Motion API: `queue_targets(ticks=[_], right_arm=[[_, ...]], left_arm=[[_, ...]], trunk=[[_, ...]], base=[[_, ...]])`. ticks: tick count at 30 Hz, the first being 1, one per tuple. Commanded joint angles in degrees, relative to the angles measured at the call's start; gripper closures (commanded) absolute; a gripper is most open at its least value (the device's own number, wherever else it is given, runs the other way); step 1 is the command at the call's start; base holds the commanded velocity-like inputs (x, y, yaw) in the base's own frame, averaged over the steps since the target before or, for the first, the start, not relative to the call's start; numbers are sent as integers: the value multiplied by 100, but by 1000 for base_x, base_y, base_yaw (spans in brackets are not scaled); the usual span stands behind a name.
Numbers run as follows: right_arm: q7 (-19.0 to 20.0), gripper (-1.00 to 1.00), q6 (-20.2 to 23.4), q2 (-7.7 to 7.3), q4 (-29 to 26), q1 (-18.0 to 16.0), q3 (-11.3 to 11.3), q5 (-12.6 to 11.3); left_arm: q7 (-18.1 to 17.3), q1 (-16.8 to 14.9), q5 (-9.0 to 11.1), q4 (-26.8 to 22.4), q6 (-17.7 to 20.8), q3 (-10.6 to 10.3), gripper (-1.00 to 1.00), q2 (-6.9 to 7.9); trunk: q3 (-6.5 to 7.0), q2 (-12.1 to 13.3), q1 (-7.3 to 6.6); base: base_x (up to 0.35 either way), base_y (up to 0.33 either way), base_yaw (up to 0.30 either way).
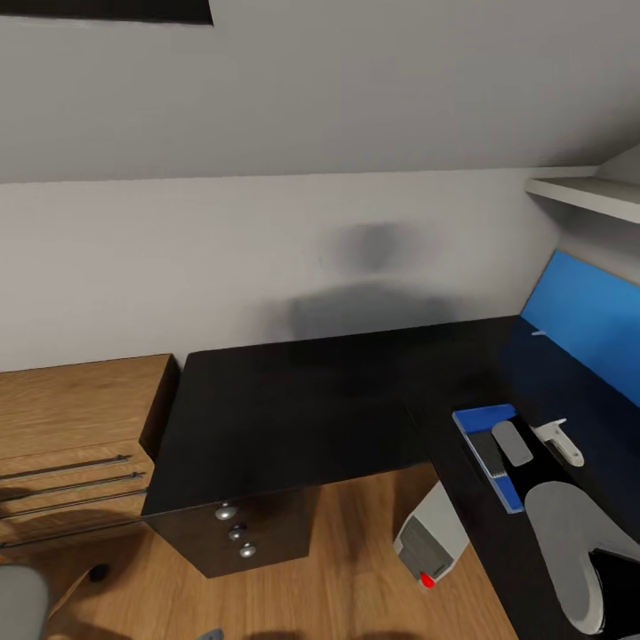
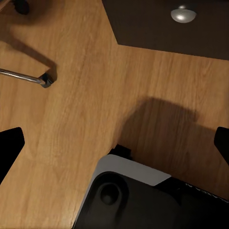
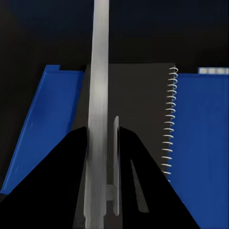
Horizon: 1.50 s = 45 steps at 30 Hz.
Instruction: In the bedroom, organize the workspace by keeping the computer under the desk, ensuring the monitor is on the desk, placing the keyboard on the desk next to the monitor, placing the mouse on the desk next to the keyboard, moving the folder from the swivel chair onto the desk next to the mouse, stacking the notebook on top of the folder with the pen on top of the notebook, and positioning the swivel chair next to the desk.
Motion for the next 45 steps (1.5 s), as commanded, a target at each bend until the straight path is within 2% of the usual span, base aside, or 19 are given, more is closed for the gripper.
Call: queue_targets(ticks=[1, 13, 23, 45], right_arm=[[3, 100, -87, -11, 55, -32, 6, -65], [16, 100, -146, -29, 204, -79, 18, -64], [20, 100, -157, -74, 586, -245, 18, -56], [21, 100, -156, -56, 611, -265, 27, -62]], left_arm=[[36, -6, 60, -2, -37, -33, -100, 5], [42, -6, 52, -2, -37, -33, -100, 5], [31, -6, 55, -39, -36, -36, -100, -29], [27, -6, 77, -22, -29, -29, -100, -65]], trunk=[[-11, -11, 3], [-11, -11, 3], [-11, -11, 3], [-406, -893, 486]], base=[[0, 0, 0], [0, 0, 0], [0, 0, 0], [0, 0, 0]])
